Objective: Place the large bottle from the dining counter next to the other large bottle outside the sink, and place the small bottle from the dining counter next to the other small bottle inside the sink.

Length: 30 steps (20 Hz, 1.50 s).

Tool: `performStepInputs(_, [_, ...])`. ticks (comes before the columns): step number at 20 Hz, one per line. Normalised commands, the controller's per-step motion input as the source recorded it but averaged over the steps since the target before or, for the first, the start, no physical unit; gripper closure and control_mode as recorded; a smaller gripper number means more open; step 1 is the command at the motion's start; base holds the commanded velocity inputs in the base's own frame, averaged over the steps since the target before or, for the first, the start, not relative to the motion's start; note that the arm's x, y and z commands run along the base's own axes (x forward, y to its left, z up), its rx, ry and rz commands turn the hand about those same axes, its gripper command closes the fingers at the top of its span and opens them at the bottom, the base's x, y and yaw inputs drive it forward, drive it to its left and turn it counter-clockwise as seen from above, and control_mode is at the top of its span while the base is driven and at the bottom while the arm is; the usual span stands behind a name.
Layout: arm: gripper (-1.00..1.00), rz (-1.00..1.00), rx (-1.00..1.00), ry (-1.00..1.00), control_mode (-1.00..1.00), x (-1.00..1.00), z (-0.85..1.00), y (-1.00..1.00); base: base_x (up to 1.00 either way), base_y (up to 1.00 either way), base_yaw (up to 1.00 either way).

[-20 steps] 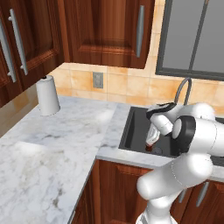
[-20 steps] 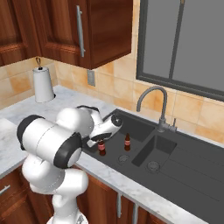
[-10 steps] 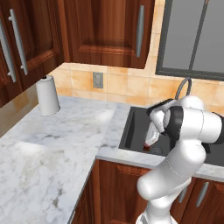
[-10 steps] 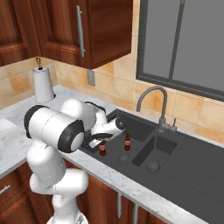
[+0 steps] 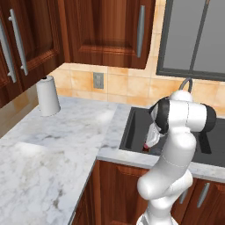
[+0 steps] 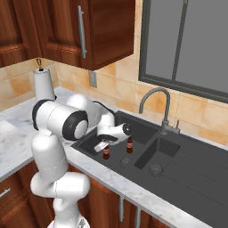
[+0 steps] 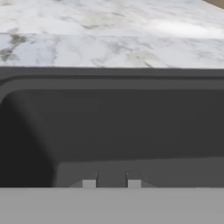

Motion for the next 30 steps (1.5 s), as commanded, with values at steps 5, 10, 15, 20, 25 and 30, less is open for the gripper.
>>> performStepInputs(5, [1.00,0.01,0.01,0.00,-1.00,0.35,-0.13,0.00,0.00,0.00,0.00])
performStepInputs(10, [1.00,0.00,0.00,0.00,-1.00,0.36,-0.08,0.01,0.00,0.00,0.00])
performStepInputs(15, [1.00,0.00,-0.06,0.00,-1.00,0.21,-0.03,0.05,0.00,0.00,0.00])
performStepInputs(20, [1.00,0.00,-0.07,0.01,-1.00,0.17,-0.17,0.07,0.00,0.00,0.00])
performStepInputs(25, [1.00,0.00,-0.06,0.03,-1.00,0.16,-0.29,0.09,0.00,0.00,0.00])
performStepInputs(30, [1.00,0.01,-0.02,0.02,-1.00,0.13,-0.48,-0.01,0.00,0.00,0.00])
